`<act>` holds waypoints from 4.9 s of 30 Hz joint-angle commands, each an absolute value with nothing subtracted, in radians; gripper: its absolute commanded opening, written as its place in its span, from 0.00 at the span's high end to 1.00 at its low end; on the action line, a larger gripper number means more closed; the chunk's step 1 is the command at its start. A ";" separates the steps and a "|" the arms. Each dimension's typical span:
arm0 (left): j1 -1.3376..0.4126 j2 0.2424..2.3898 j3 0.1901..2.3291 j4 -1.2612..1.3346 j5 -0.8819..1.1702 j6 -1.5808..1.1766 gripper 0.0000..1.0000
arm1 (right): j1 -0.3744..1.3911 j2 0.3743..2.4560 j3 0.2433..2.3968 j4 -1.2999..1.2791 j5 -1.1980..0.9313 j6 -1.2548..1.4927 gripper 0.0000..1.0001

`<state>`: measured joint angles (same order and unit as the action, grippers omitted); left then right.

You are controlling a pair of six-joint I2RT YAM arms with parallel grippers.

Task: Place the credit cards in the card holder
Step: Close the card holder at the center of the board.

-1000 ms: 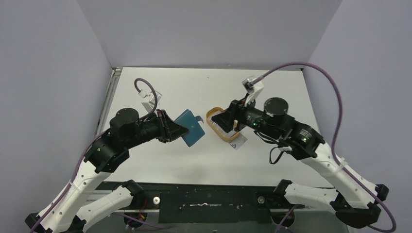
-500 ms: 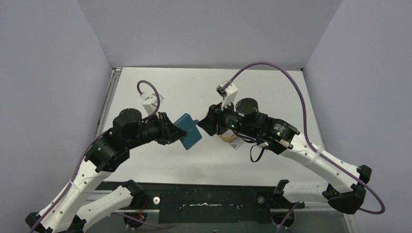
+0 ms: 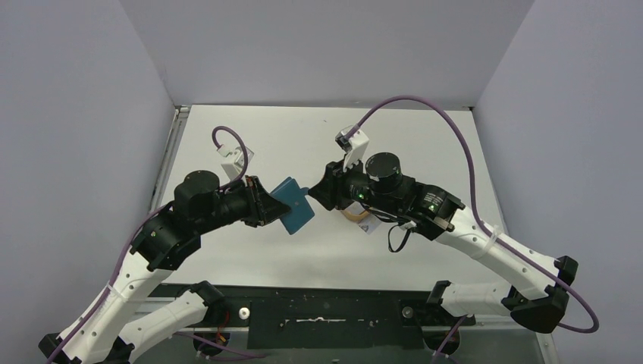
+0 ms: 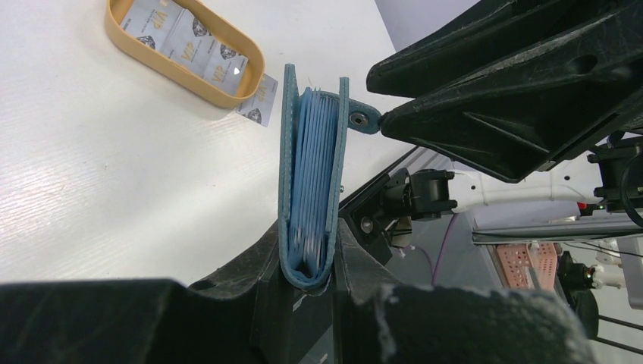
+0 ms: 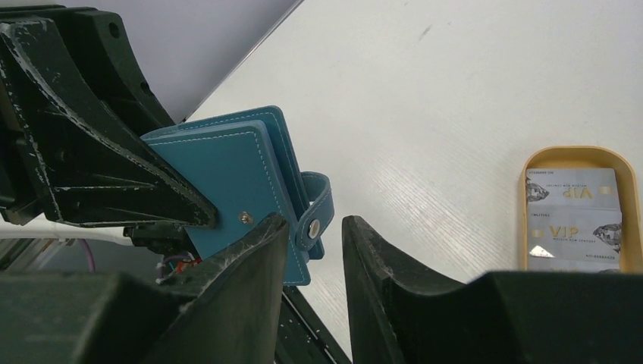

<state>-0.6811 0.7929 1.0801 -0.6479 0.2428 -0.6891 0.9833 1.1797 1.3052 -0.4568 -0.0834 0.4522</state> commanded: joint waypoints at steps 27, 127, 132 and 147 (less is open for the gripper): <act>-0.686 0.776 1.124 -0.602 0.239 -0.673 1.00 | 0.987 1.186 1.330 -0.447 -0.104 0.429 0.76; -0.686 0.784 1.119 -0.598 0.235 -0.669 1.00 | 0.849 1.171 1.259 -0.359 -0.342 0.536 0.81; -0.686 0.786 1.117 -0.598 0.233 -0.669 1.00 | 0.844 1.164 1.249 -0.356 -0.351 0.540 0.93; -0.684 0.800 1.131 -0.615 0.223 -0.673 1.00 | 0.839 1.149 1.287 -0.442 -0.377 0.446 1.00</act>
